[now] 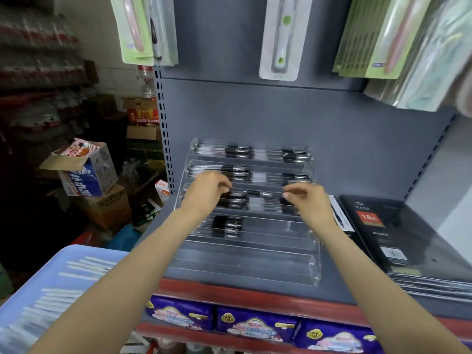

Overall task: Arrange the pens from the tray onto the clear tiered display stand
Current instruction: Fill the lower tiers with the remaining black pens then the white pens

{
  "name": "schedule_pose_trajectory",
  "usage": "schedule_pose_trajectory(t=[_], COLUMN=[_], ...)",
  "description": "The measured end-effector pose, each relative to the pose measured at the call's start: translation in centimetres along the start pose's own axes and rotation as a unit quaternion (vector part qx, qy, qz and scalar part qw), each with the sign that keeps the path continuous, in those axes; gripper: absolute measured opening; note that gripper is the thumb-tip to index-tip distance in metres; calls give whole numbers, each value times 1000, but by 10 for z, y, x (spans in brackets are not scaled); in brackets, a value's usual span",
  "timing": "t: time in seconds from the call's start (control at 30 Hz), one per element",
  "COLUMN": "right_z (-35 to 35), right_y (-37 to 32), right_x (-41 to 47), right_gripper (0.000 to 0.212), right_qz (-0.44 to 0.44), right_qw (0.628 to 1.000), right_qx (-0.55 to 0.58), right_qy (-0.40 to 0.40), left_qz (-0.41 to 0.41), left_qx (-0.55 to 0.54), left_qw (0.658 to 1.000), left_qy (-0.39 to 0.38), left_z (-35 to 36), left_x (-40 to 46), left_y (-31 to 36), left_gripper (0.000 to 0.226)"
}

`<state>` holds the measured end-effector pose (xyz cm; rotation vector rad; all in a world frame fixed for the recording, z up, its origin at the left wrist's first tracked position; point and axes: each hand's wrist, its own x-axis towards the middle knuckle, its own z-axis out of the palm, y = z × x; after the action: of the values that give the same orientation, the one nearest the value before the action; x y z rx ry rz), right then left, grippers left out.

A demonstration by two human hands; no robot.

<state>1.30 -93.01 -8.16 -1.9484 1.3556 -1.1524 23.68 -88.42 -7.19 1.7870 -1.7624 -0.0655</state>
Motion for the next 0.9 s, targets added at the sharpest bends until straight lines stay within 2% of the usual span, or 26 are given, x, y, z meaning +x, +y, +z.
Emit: schedule_pose_trajectory(t=[0.17, 0.33, 0.57, 0.7, 0.9], right_z=[21, 47, 63, 65, 70], right_y=[-11, -25, -33, -35, -38], right_x=[6, 11, 14, 17, 21], right_gripper=[28, 24, 16, 14, 11], right_qz=[-64, -75, -52, -36, -23], right_qw=[990, 978, 980, 981, 982], right_qx=[-97, -135, -140, -135, -133], right_qy=[-80, -139, -131, -131, -131], left_qz=[-41, -55, 43, 52, 48], left_qx=[8, 30, 138, 191, 194], left_qw=[999, 998, 989, 979, 977], left_qy=[4, -13, -37, -53, -73], left_z=[-8, -14, -16, -15, -15], left_x=[-9, -13, -26, -25, -20], left_y=[-27, -39, -41, -39, -40], left_gripper=[15, 19, 33, 41, 40])
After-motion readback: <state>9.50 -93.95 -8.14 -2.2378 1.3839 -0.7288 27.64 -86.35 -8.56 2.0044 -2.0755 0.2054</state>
